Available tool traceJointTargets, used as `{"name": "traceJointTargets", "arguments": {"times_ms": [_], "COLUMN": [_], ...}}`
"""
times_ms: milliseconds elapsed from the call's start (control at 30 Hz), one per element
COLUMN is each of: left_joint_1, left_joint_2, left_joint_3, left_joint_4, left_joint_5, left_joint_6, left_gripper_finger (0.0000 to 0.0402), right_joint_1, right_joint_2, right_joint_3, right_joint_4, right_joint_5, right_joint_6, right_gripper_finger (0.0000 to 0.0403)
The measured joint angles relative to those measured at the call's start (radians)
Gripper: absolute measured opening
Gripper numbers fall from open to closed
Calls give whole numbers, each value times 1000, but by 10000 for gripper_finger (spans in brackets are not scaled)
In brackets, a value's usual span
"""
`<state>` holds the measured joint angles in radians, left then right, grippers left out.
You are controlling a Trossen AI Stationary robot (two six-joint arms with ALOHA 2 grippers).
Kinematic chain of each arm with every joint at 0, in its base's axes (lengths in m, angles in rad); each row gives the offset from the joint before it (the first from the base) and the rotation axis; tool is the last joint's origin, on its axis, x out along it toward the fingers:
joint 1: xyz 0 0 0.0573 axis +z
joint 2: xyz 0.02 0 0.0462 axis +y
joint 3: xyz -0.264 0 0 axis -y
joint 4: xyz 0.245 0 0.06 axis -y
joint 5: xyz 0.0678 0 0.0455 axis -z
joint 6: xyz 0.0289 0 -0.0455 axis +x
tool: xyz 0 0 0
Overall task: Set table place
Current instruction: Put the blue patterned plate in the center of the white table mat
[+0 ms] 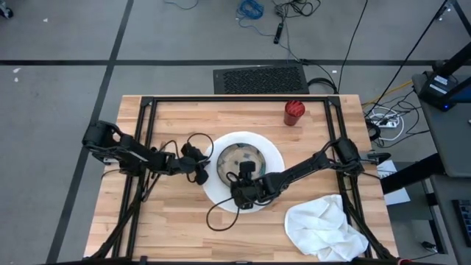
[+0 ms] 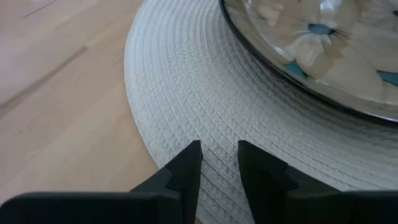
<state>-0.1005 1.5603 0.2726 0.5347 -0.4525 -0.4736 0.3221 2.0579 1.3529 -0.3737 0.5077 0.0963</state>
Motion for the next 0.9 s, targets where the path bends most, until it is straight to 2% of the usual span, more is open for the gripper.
{"name": "traceJointTargets", "arguments": {"times_ms": [267,633,900], "left_joint_1": [0,0,2], "left_joint_2": [1,2,-2], "left_joint_3": [-2,-2,15], "left_joint_4": [16,18,20], "left_joint_5": [6,7,8], "left_joint_6": [7,7,20], "left_gripper_finger": [93,93,93], "right_joint_1": [7,18,36], "right_joint_2": [-3,-50,-97], "right_joint_3": [0,-2,-2], "right_joint_4": [-10,-141,-133], "right_joint_5": [-6,-24,-12], "right_joint_6": [35,107,106], "right_gripper_finger": [169,169,169]}}
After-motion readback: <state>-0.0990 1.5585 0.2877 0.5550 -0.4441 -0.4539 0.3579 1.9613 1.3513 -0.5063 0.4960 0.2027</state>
